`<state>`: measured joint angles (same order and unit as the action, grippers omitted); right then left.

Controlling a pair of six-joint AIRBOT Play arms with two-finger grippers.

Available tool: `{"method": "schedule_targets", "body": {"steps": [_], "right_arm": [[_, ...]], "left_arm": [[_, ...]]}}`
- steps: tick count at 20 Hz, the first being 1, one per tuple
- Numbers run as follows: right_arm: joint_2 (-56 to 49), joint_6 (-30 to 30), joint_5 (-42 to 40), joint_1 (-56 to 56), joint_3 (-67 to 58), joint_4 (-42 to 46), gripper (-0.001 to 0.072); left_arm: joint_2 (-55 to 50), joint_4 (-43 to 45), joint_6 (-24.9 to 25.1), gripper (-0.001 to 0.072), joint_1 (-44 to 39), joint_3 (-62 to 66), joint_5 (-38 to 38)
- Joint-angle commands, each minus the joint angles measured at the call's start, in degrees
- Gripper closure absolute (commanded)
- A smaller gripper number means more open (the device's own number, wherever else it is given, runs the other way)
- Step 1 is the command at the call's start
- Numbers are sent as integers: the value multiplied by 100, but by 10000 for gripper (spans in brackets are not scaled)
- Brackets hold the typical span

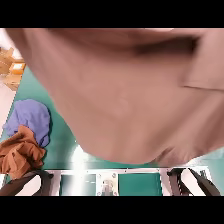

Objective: Fold the shirts.

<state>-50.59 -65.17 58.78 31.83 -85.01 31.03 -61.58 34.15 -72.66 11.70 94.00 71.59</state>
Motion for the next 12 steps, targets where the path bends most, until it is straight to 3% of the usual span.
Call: {"method": "schedule_targets", "body": {"steps": [1, 5, 8, 12], "right_arm": [[-802, 378, -852, -785, 1532, 271, 692], [-2562, 581, -1711, -1003, 1753, 269, 692], [-3801, 361, -1663, -844, 1104, 267, 692], [-4734, 210, -1196, -807, 385, 269, 693]], "left_arm": [[-1012, 44, 625, 686, -476, -1075, -577], [-2658, -44, 728, 686, -699, -1034, -1561], [-3510, -98, 721, 687, -708, -544, -1777], [-3899, -92, 717, 686, -708, -273, -2157]]}}
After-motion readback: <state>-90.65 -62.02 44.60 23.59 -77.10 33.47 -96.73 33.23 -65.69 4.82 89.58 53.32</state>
